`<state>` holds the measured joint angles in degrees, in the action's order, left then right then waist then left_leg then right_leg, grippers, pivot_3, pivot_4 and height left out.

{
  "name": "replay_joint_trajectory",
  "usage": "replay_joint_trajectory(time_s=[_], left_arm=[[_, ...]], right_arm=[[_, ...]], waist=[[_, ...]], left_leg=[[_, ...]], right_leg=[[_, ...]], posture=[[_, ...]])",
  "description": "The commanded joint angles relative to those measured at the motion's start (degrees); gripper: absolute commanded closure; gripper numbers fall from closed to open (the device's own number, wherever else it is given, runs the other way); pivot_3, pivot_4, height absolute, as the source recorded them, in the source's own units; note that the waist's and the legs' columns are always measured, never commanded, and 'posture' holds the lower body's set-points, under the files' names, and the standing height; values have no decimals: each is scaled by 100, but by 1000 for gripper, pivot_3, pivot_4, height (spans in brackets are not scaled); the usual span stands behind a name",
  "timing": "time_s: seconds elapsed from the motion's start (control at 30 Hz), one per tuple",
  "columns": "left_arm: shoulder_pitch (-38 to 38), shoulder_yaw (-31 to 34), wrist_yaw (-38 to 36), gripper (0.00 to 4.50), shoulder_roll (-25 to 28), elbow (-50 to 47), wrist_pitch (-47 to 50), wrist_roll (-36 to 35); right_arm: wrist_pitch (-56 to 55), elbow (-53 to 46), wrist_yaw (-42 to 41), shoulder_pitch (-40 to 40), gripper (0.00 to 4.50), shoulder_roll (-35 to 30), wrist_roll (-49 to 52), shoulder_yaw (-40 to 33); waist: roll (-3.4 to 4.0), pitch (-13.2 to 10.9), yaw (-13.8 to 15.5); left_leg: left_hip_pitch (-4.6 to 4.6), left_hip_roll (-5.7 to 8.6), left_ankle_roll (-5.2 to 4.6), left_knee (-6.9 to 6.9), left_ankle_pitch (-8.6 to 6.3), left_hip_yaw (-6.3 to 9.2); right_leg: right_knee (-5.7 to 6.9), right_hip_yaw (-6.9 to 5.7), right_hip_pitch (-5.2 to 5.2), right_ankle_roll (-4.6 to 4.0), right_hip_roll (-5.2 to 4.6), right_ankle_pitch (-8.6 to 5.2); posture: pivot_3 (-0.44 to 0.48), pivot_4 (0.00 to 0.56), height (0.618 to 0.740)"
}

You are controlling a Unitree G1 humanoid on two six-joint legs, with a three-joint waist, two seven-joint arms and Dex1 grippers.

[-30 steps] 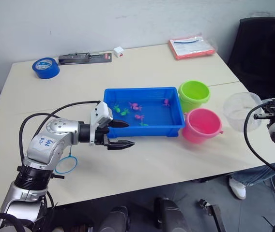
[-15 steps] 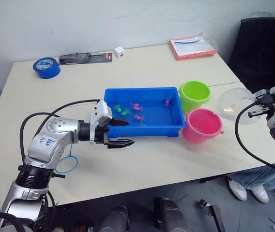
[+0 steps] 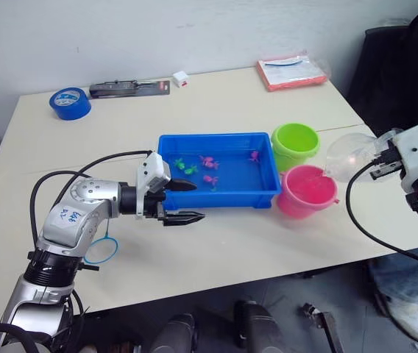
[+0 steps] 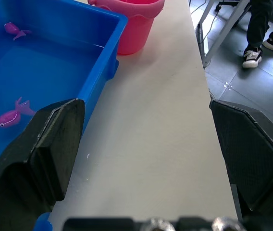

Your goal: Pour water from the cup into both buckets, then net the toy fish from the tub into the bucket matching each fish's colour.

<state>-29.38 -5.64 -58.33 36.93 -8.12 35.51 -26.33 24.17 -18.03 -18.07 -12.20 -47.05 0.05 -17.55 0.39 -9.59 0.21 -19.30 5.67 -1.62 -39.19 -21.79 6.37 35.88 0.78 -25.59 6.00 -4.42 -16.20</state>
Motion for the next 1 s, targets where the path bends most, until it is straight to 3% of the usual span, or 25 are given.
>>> replay_joint_trajectory(time_s=[0.03, 1.0], left_arm=[[-100, 28, -24, 0, -7, -35, -103, 31], [-17, 66, 31, 0, -21, -136, -128, 38]], right_arm=[[-347, -180, -3, -108, 3821, -134, -270, -14], [-912, 92, -250, -238, 3821, -72, -731, 91]], waist=[[0, 0, -3], [0, 0, -4]], left_leg=[[0, 0, 0, 0, 0, 0], [0, 0, 0, 0, 0, 0]], right_leg=[[0, 0, 0, 0, 0, 0], [1, -1, 0, 0, 0, 0]], posture=[[0, 150, 740], [0, 150, 740]])
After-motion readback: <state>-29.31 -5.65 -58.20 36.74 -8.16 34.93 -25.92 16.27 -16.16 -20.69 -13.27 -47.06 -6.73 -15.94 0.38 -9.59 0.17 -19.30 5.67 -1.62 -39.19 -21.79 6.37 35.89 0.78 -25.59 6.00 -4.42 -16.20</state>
